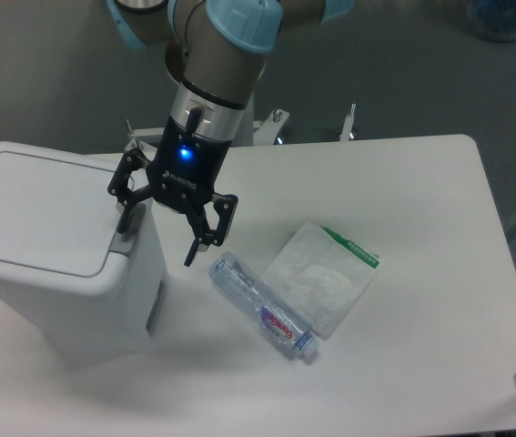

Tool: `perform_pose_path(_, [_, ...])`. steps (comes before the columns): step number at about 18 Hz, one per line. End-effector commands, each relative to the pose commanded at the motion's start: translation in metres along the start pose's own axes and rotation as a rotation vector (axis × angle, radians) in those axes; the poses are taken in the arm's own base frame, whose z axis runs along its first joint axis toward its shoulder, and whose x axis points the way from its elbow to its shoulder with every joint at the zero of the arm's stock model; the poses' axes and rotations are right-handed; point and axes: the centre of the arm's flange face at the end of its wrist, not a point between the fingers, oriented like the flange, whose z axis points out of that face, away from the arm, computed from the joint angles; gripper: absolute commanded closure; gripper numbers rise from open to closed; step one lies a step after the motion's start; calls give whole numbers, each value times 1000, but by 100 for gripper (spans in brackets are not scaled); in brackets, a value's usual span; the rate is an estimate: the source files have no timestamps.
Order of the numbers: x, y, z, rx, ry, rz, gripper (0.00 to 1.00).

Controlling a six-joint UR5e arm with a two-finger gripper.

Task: Open the trash can
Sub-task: 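Lower the gripper finger onto the lid's push button and press, then hold the press until the lid springs open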

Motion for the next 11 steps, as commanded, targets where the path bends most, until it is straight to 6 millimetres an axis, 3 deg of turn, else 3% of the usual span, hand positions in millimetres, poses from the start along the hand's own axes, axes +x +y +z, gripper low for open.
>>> perform_pose_path(11, [-5, 1, -1, 7, -11, 4, 0])
